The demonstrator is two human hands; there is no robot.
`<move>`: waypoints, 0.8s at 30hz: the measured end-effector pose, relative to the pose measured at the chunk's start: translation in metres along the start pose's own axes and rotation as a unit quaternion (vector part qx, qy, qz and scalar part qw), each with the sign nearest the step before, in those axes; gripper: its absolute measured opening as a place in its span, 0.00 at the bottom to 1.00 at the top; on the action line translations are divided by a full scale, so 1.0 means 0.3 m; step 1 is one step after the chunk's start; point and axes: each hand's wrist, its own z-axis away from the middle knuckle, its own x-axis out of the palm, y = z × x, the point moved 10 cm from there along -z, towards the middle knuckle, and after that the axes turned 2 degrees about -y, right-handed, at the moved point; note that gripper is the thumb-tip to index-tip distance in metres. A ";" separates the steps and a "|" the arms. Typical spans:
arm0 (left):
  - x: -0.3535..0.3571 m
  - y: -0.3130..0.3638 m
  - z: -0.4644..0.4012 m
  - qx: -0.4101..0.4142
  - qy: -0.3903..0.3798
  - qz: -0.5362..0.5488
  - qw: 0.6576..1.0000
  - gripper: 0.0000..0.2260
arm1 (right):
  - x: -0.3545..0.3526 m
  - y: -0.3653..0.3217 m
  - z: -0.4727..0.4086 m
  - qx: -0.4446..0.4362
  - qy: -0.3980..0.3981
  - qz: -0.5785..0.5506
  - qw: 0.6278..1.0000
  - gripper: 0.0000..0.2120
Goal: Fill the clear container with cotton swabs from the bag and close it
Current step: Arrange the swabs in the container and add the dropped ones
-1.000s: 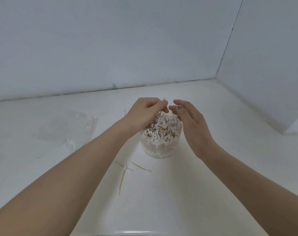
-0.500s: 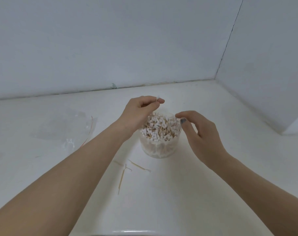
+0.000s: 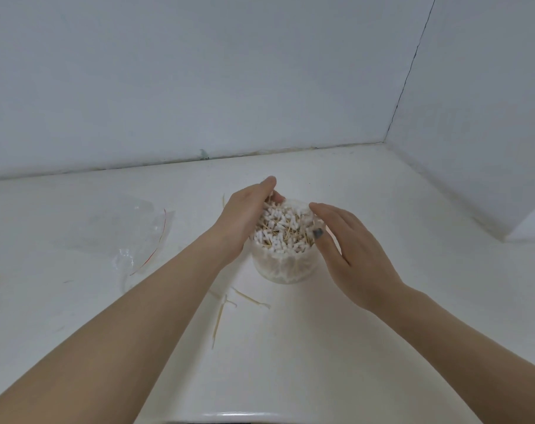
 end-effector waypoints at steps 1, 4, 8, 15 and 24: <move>-0.001 0.005 -0.003 0.006 0.005 -0.004 1.000 0.15 | 0.008 -0.001 0.003 -0.002 -0.008 -0.001 1.000 0.23; -0.006 0.010 0.002 0.026 0.019 -0.016 0.999 0.10 | 0.020 -0.006 -0.010 -0.006 -0.024 0.003 1.000 0.21; -0.009 0.008 0.009 0.031 0.019 -0.028 0.999 0.07 | 0.011 -0.017 -0.038 -0.007 -0.027 0.032 0.999 0.19; 0.010 0.033 0.011 0.001 0.001 -0.083 0.997 0.08 | -0.029 -0.006 -0.029 -0.006 0.026 -0.008 1.000 0.18; 0.004 -0.040 0.048 -0.029 -0.030 0.006 0.999 0.13 | 0.008 -0.019 0.049 -0.063 0.016 0.062 0.996 0.23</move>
